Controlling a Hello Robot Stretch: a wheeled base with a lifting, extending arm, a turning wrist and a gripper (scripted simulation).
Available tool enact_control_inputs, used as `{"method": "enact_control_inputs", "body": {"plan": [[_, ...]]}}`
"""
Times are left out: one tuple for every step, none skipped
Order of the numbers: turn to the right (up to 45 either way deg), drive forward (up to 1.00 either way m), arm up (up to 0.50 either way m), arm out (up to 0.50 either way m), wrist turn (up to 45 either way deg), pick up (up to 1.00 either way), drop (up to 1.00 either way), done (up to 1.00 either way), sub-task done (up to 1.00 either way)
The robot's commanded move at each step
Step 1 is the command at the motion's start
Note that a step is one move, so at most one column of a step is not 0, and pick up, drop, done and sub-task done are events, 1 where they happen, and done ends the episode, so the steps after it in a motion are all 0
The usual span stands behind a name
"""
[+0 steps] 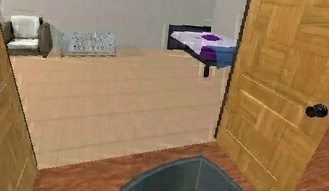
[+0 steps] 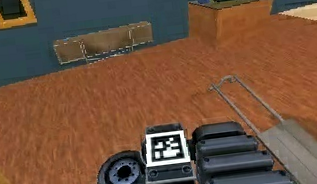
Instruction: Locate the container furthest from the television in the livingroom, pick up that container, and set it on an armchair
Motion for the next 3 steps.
{"method": "enact_control_inputs", "body": {"plan": [[0.0, 0.95, 0.00, 0.00, 0.0, 0.00, 0.00, 0.00, 0.00], [-42.0, 0.00, 0.00, 0.00, 0.0, 0.00, 0.00, 0.00, 0.00], [0.0, 1.00, 0.00, 0.00, 0.0, 0.00, 0.00, 0.00, 0.00]]}}
